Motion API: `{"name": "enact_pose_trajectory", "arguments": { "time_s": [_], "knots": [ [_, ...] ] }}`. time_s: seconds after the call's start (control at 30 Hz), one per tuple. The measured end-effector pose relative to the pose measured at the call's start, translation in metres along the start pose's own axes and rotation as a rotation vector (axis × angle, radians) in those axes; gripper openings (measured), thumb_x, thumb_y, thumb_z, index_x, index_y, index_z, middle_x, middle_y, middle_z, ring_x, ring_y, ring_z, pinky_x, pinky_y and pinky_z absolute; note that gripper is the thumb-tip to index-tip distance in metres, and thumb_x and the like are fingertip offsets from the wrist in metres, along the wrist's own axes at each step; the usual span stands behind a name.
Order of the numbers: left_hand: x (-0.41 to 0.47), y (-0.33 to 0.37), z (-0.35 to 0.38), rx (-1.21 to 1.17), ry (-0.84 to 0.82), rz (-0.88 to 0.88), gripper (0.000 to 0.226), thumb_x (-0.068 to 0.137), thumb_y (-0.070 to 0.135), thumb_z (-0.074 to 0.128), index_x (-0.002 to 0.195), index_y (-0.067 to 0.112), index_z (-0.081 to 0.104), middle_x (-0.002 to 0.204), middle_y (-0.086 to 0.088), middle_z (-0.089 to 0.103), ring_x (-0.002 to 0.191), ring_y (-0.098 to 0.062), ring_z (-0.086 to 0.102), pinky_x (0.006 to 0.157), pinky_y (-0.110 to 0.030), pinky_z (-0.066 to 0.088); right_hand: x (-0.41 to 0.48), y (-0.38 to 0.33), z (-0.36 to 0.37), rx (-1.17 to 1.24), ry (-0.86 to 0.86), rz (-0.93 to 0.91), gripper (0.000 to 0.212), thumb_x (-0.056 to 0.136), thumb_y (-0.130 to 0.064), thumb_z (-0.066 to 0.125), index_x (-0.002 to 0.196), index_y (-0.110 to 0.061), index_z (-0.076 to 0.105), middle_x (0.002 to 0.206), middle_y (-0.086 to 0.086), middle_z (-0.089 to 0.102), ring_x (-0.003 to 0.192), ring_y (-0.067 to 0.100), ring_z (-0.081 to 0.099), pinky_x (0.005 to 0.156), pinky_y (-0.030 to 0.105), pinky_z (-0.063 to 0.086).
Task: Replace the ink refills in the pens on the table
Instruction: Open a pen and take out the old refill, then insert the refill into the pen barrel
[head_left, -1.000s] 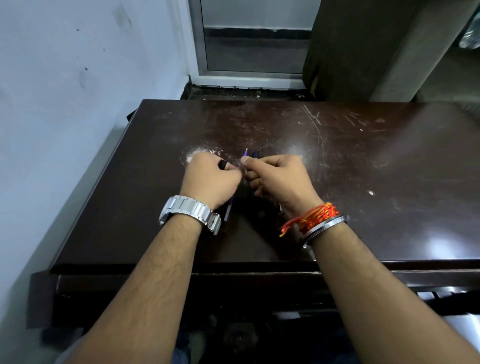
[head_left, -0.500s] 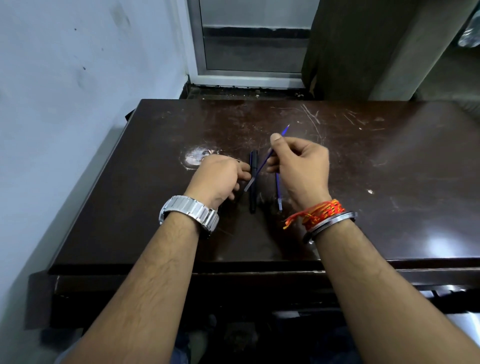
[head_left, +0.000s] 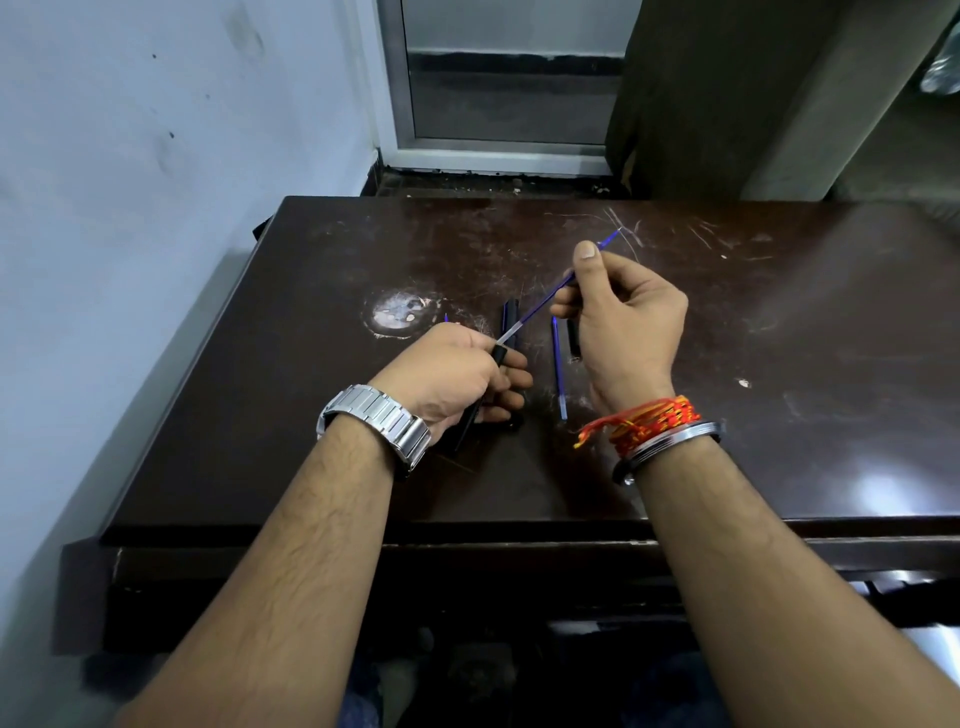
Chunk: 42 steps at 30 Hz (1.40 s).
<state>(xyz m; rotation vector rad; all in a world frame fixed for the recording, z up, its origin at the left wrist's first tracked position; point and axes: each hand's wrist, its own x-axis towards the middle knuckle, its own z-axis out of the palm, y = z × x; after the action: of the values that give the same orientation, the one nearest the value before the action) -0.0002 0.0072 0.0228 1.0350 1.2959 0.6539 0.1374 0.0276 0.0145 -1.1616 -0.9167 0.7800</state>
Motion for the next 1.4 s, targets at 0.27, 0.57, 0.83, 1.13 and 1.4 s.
{"name": "enact_pose_trajectory", "arguments": {
  "time_s": [0.27,0.57,0.83,1.13,1.4],
  "knots": [
    [-0.004,0.001,0.001,-0.034,-0.018,0.052,0.027,0.088,-0.018,0.043,0.095,-0.001,0.063,0.077,-0.009,0.064,0.063,-0.016,0.06,0.06,-0.025,0.05,-0.001,0.005,0.002,-0.09,-0.125,0.041,0.025,0.089,-0.028,0.073,0.066,-0.02,0.072,0.048,-0.005,0.06,0.044,0.008,0.053,0.048,0.026,0.049],
    [-0.005,0.001,0.0,-0.171,-0.016,0.104,0.028,0.088,-0.019,0.046,0.085,0.002,0.064,0.071,-0.006,0.068,0.06,-0.015,0.065,0.063,-0.028,0.056,-0.012,0.008,0.007,-0.115,-0.364,0.166,0.026,0.081,-0.034,0.08,0.068,-0.013,0.076,0.049,-0.004,0.059,0.042,0.007,0.055,0.043,0.023,0.048],
    [-0.006,0.004,0.001,-0.254,0.002,0.142,0.02,0.088,-0.019,0.048,0.097,-0.011,0.064,0.073,-0.011,0.068,0.055,-0.013,0.068,0.055,-0.025,0.058,-0.012,0.008,0.007,-0.174,-0.405,0.139,0.021,0.082,-0.033,0.078,0.064,-0.023,0.077,0.05,-0.008,0.065,0.044,0.002,0.056,0.046,0.021,0.049],
    [-0.001,0.005,-0.003,-0.253,0.147,0.135,0.023,0.091,-0.014,0.051,0.108,-0.002,0.062,0.085,-0.01,0.066,0.068,-0.015,0.066,0.068,-0.027,0.059,0.018,0.003,-0.021,-0.39,-0.061,0.199,0.024,0.082,-0.04,0.069,0.064,-0.027,0.076,0.054,-0.008,0.062,0.05,0.009,0.054,0.054,0.03,0.048],
    [0.002,0.003,-0.001,-0.243,0.172,0.132,0.02,0.088,-0.011,0.057,0.093,0.006,0.066,0.076,-0.006,0.063,0.073,-0.017,0.068,0.07,-0.026,0.06,0.019,0.003,-0.036,-0.851,-0.039,0.075,0.014,0.081,-0.018,0.065,0.079,-0.014,0.079,0.076,0.005,0.072,0.08,0.019,0.066,0.069,0.021,0.045]
  ]
}}
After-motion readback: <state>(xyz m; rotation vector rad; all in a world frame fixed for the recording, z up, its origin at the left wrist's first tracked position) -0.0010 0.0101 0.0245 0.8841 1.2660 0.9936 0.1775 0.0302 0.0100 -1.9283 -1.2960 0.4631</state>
